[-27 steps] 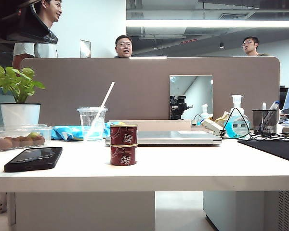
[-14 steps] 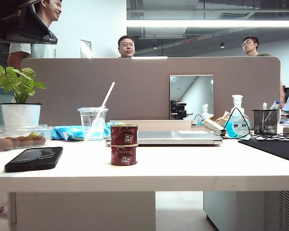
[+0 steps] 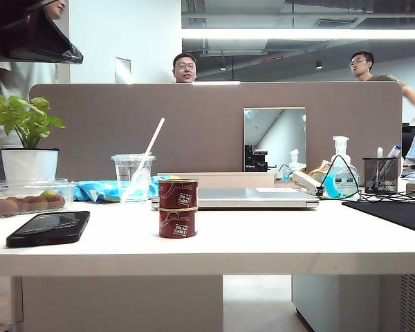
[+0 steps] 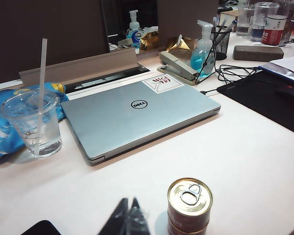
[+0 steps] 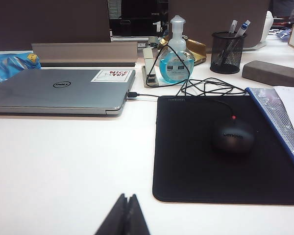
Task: Stack a can of tomatoes on the right onto the can of tomatoes on the left.
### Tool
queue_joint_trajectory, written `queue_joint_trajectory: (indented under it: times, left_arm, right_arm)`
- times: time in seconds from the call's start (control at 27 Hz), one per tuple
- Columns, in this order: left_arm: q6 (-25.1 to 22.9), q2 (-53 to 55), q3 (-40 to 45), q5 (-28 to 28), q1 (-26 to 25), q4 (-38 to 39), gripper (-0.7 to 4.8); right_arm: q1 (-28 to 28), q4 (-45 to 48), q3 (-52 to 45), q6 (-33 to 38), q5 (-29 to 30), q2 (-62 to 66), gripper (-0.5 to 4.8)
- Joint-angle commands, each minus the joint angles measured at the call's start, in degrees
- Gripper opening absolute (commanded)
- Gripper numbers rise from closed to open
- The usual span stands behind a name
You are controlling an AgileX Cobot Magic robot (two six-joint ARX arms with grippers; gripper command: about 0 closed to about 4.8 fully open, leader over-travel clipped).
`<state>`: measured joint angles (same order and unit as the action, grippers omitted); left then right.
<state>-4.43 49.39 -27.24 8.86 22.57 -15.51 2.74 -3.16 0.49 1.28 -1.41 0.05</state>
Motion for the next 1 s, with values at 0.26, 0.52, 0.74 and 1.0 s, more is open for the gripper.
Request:
queue_joint_trajectory:
  times: [0.26, 0.52, 0.74, 1.0]
  left_arm:
    - [0.02, -1.14, -0.17, 0.39, 0.96, 1.38, -0.04]
    - [-2.86, -15.93, -0.09, 0.77, -4.55, 12.90, -0.04]
    - [2.82, -30.82, 9.18, 0.31, -15.63, 14.40, -0.04]
    - [9.46, -41.42, 19.37, -2.91, -20.15, 11.96, -0.04]
  right_arm:
    - [0.09, 0.20, -0.44, 0.24, 0.04, -0.02, 0.00]
    - [0.09, -0.02, -0.44, 0.24, 0.39, -0.02, 0.00]
    - [0.11, -0.07, -0.44, 0.24, 0.20, -0.02, 0.00]
    - [0.11, -0.07, -0.44, 0.24, 0.07, -0.02, 0.00]
